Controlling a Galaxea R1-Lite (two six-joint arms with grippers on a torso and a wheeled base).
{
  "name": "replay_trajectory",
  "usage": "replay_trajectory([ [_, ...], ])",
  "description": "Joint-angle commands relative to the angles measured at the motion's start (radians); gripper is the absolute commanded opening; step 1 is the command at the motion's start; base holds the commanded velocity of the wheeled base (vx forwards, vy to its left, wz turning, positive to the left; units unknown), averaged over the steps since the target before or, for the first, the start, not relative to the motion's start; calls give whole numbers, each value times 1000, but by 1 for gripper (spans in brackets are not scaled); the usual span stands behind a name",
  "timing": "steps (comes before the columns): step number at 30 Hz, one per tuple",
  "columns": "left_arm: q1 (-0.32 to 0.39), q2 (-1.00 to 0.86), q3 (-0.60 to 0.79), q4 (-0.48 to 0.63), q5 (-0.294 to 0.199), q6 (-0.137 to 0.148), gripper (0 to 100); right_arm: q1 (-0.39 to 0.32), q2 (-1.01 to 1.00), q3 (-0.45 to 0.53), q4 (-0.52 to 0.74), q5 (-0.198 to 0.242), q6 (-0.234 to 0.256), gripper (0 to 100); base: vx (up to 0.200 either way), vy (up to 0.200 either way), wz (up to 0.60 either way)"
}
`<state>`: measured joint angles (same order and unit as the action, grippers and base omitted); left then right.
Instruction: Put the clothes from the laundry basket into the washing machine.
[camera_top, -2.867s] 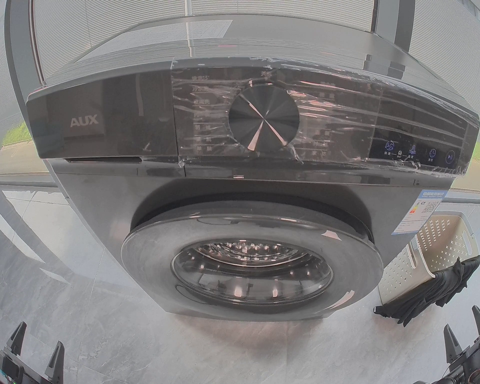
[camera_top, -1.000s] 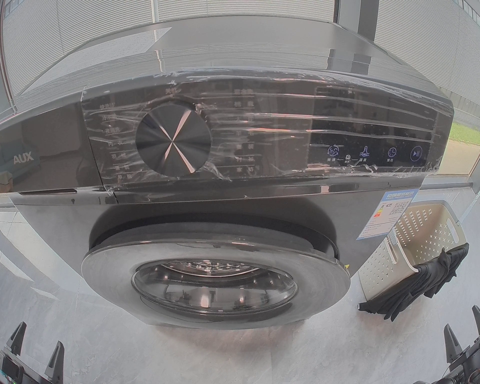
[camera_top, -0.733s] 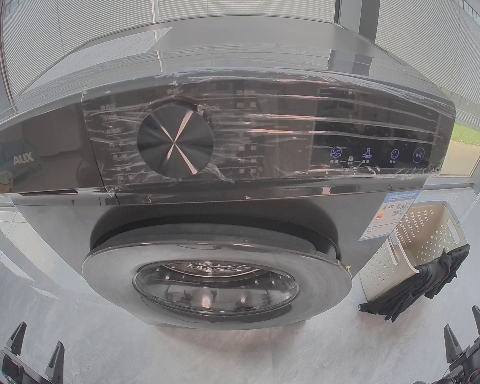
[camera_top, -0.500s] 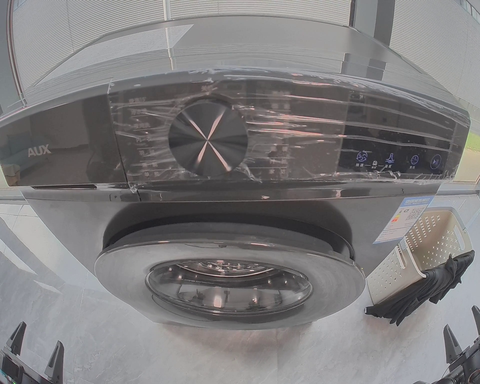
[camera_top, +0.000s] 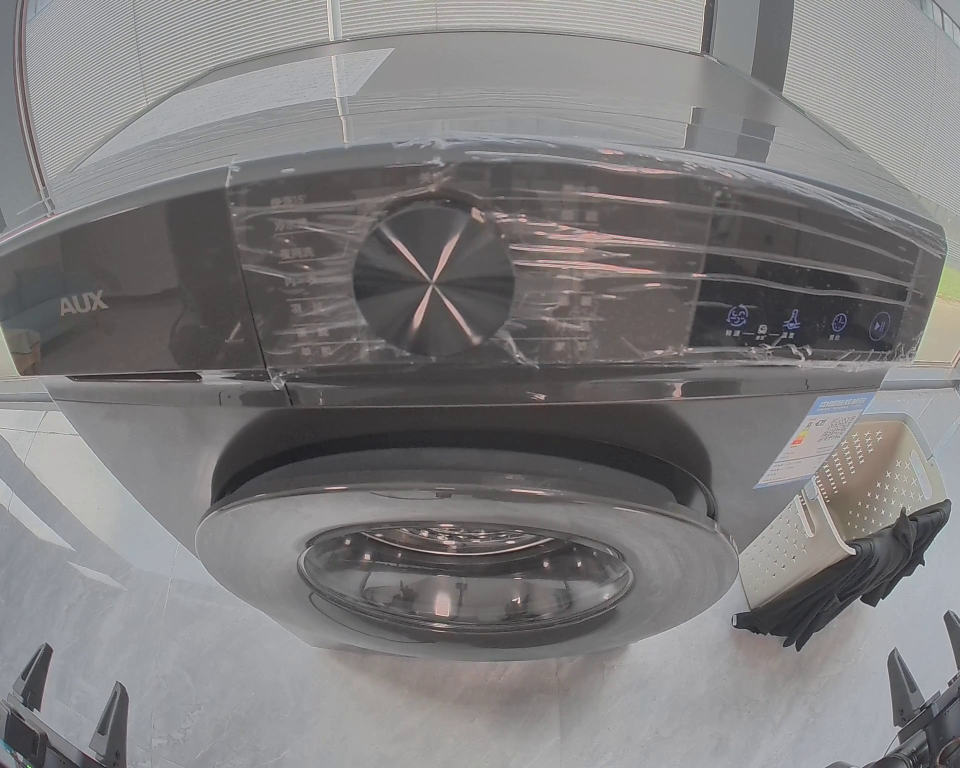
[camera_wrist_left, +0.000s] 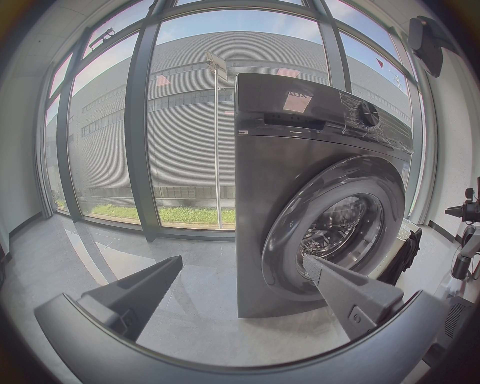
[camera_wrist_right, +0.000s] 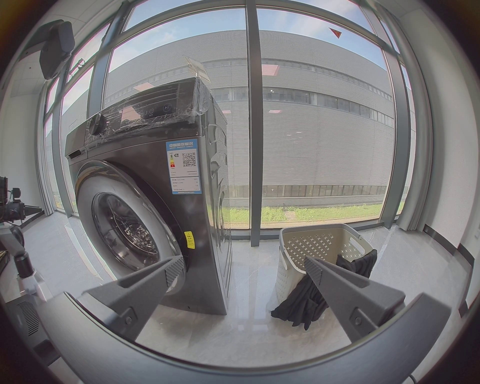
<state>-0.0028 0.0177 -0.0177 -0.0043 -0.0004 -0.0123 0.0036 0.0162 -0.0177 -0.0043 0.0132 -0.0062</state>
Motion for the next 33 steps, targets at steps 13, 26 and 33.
replay_trajectory([
  [13, 0, -18, 16, 0, 2, 14, 100, -2, -16, 18, -6, 21, -3, 100, 0, 0, 0],
  [26, 0, -18, 16, 0, -4, 0, 100, -51, 337, -237, 61, 599, -48, 100, 0, 0, 0],
  [33, 0, -18, 16, 0, -4, 0, 100, -39, 647, -274, -3, 599, -250, 100, 0, 0, 0],
])
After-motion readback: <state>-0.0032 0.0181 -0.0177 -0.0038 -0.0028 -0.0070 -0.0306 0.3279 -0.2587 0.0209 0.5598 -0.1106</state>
